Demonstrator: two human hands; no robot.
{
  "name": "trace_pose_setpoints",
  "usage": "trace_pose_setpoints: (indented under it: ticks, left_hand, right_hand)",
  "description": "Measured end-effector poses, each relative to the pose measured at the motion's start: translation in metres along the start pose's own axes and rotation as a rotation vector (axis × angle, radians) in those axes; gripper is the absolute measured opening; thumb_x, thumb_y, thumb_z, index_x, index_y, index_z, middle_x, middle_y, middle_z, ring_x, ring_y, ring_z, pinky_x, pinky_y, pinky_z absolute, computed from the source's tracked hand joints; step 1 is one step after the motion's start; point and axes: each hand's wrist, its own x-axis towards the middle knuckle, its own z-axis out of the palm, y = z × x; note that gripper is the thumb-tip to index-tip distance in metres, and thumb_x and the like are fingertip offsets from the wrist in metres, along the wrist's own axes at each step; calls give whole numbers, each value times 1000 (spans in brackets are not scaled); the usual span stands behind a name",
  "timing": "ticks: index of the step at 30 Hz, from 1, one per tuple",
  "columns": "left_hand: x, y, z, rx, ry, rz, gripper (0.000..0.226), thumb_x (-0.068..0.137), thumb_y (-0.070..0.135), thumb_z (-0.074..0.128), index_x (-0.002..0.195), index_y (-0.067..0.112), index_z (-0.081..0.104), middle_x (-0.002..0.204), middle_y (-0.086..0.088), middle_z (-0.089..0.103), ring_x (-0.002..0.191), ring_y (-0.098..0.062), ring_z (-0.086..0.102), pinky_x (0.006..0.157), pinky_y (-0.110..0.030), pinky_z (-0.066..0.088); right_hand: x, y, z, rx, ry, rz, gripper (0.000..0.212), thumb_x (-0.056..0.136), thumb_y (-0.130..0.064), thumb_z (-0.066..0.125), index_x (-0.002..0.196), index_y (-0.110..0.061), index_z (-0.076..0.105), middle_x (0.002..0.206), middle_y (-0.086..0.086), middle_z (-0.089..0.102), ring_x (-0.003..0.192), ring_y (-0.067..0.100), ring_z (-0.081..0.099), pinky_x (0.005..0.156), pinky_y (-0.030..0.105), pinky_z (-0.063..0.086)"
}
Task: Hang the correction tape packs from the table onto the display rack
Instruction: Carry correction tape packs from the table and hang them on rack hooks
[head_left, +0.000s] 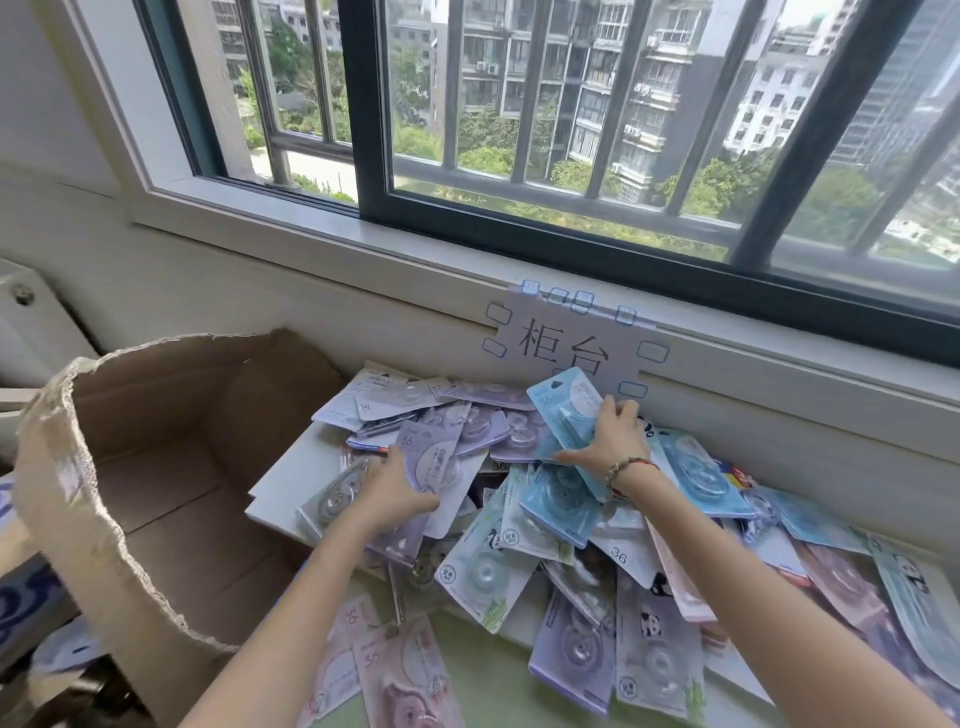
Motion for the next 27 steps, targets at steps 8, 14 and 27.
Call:
trace_pose_setpoints:
  ticks: [8,14,27]
  left_hand:
    - [-34,54,8,-31,274,76,104,76,41,78,150,8,14,147,-17,19,133,-35,36,107,-41,34]
    - [-61,103,31,-42,350,257,116,76,53,73,154,11,-2,158,-17,16,144,-31,22,112,-43,29]
    - [-174,179,132,-164,74,663,113,76,49,76,153,4,6,152,-20,21,138,-35,31,107,-43,35]
  right_hand:
    - [-37,18,-28,124,163,-19,91,65,-46,83,128,-7,30,128,12,27,118,31,38,104,38,34]
    - [-81,40,-55,233,265,50,106,69,-49,79,142,-4,17,134,15,31,123,33,40,102,41,38]
    - [-291,130,-97,148,634,558,125,71,-63,70,151,-6,-8,150,18,16,132,34,33,100,42,38]
